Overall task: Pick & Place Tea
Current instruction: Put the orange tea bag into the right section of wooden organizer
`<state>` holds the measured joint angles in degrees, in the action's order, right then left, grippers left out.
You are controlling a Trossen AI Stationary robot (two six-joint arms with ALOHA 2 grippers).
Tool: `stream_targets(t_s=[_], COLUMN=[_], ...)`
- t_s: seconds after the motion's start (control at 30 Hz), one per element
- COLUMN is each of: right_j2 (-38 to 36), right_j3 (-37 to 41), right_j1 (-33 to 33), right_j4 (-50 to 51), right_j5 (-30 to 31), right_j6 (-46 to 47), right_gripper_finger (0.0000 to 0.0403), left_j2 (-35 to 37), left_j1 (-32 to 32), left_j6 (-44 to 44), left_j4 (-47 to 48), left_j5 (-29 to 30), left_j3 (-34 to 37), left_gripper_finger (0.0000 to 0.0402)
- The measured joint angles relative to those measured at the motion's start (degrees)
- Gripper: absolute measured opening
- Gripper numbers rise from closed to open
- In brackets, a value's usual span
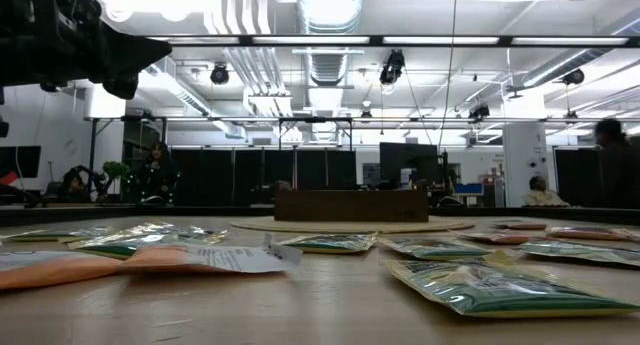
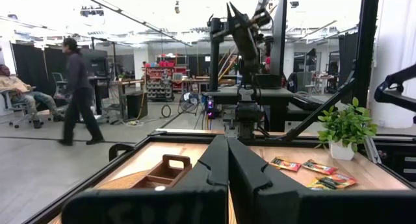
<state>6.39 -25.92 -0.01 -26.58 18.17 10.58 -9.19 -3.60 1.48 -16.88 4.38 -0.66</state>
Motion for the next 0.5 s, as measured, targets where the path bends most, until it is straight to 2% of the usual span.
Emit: stream_targets(t_s=[0.17,0.5], right_j2=[6.5,22.3], right_j3=[-9.8,-29.8], right_j1=[0.0,0.0], right_j4=[5.6,29.5], right_j5=[0.0,0.0], right_j6=[-1.6,-1.8], right_gripper_finger=[0.0027,0.0027], left_j2=[0.0,0.0], left_j1=[0.0,0.0], left_j6=[0.0,0.0], left_j4=[0.0,0.0], left_j5=[0.0,0.0], left_j3=[0.0,0.0], left_gripper_finger=[0.0,0.0])
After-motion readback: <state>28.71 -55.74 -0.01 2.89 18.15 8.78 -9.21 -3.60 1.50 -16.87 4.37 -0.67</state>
